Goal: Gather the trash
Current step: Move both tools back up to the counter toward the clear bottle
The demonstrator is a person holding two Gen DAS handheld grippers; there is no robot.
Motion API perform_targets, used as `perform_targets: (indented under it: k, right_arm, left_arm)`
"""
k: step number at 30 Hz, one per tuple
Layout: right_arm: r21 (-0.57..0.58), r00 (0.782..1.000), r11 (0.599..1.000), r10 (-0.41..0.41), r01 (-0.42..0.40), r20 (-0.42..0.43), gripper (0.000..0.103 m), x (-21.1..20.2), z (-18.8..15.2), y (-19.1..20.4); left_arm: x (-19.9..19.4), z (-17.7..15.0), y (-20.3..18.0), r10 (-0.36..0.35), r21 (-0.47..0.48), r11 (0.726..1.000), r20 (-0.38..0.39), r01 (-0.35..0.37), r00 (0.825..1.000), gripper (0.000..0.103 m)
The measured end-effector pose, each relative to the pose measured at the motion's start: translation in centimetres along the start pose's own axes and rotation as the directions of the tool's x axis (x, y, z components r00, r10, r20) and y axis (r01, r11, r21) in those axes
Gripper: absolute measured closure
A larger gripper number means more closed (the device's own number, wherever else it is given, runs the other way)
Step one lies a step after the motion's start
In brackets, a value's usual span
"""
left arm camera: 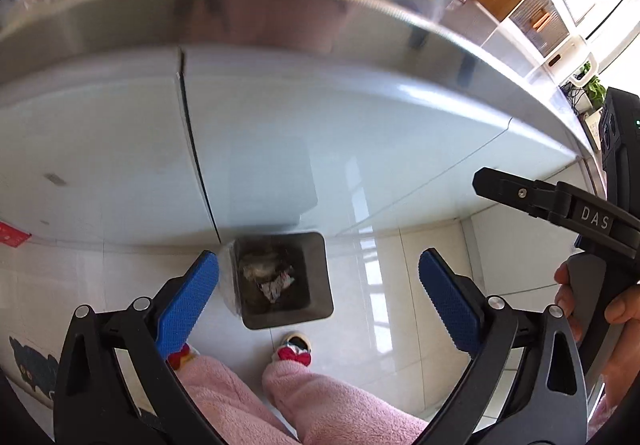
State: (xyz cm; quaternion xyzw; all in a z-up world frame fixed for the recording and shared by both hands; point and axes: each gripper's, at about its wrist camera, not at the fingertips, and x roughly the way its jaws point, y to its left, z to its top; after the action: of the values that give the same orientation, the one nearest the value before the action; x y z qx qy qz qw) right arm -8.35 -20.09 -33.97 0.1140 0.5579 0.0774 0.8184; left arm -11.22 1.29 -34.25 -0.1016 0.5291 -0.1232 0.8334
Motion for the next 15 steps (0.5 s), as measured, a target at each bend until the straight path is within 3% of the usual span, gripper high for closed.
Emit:
perform_targets:
  k: [7, 15]
  right_arm:
    - [0.024, 0.989, 0.997, 0.074, -0.077, 0.126, 0.003, -7.4, 3.7, 1.2]
    - [0.008, 0.981, 0.999, 0.048, -0.050, 0.186, 0.003, -9.7, 7.9, 3.2]
  left_arm:
    - [-7.9, 4.2, 0.0, 0.019, -0.023, 1.000, 0.162, -0.016, 0.987, 0.008]
    - [-11.4, 10.0, 0.0, 0.046, 0.035, 0.998, 0.245, -0.057, 0.968, 0.009]
